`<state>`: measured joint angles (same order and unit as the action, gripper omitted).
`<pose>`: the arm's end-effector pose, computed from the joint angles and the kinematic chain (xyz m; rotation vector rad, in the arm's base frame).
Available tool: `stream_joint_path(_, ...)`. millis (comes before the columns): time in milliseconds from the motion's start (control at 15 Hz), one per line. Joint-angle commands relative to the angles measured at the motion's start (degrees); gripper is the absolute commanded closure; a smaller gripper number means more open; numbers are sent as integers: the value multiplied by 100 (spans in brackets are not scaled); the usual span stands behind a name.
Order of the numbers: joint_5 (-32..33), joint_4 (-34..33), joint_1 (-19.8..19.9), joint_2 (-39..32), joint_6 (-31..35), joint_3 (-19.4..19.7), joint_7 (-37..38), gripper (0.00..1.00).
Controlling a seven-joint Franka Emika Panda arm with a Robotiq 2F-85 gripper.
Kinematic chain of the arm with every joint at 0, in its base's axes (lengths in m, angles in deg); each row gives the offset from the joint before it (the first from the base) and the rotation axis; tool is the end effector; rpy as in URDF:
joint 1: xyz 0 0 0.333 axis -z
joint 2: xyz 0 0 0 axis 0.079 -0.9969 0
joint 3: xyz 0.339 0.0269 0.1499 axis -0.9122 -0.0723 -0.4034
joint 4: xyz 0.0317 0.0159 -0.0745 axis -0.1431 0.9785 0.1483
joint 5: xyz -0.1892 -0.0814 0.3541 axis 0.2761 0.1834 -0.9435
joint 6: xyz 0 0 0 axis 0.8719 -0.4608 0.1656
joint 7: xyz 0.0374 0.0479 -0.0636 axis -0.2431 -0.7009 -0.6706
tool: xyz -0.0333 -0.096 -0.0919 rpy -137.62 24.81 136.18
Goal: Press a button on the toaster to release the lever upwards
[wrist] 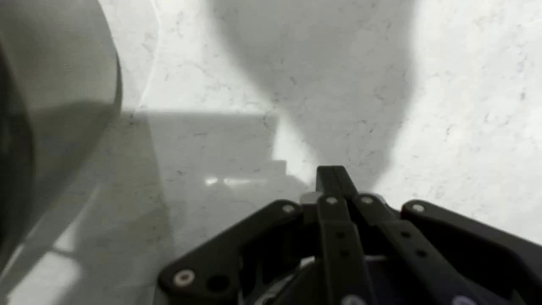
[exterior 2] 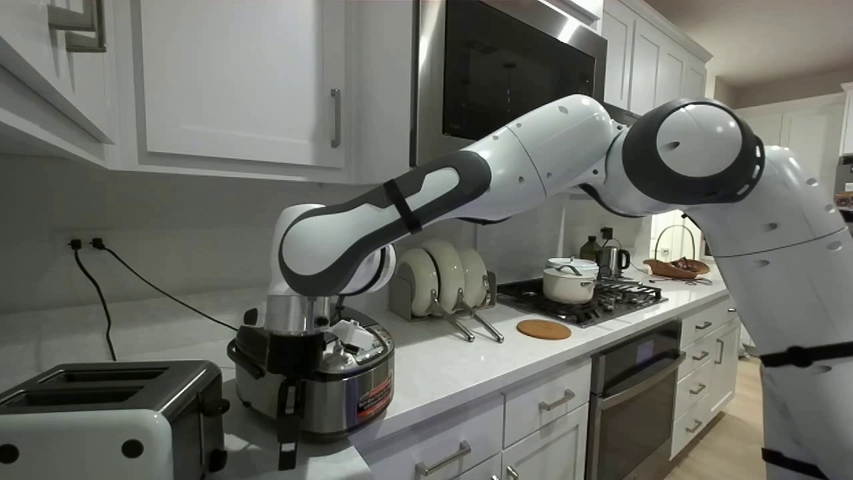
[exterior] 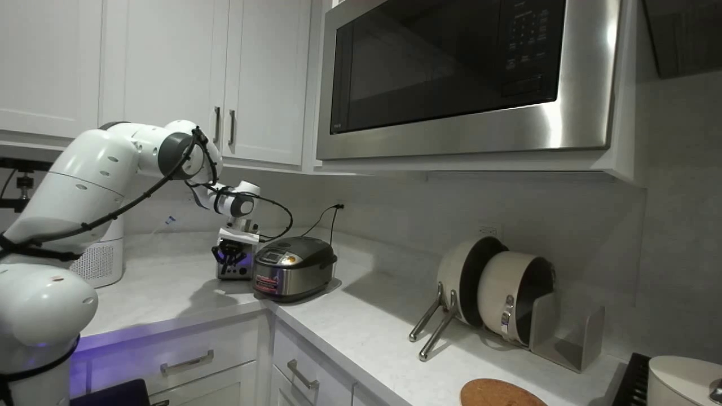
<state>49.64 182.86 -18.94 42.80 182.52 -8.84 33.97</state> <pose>0.5170 0.4449 0.3631 -2.3662 -1.7016 0.1095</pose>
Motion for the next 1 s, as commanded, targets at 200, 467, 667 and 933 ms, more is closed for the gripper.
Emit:
stream_joint_path(200,281,-1080,80,-90,-2233,-300,11,100)
stream_joint_path(467,258,-1392,82,-65,-3001,-261,176,100)
stream_joint_path(667,220,-1289,148,109,-2935,-162,598,100)
stream_joint_path(933,160,-934,282,488,-2804,-119,1095,100)
